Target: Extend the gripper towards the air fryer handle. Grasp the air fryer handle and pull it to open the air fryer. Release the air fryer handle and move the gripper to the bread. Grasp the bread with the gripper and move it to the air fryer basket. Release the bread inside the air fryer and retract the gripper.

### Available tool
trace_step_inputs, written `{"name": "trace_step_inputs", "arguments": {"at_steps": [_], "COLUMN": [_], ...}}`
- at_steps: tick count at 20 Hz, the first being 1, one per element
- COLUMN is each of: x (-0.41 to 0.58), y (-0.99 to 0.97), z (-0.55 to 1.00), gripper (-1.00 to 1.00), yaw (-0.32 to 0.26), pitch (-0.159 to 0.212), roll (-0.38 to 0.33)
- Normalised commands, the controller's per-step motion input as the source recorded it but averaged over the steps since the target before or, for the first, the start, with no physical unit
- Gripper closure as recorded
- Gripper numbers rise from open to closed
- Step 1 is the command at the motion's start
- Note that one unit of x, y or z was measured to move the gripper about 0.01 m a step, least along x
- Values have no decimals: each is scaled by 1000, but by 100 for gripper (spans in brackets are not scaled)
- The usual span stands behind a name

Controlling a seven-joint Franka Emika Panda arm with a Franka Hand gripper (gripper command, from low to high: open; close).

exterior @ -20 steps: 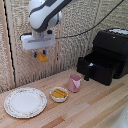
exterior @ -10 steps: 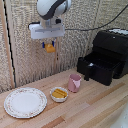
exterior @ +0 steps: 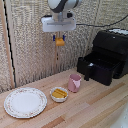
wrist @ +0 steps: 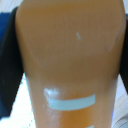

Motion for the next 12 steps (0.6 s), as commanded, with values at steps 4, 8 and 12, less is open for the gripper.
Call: {"name": "trace_step_inputs", "arguments": {"at_steps": [4,8,12], "x": [0,-96,-204], "y": [-1000,-1000,-1000], "z": [213,147,89], "gripper": [100,100,100], "yaw": [-47,-12,-11], "pitch": [-40,-5,1], "roll": [13,16,14]}}
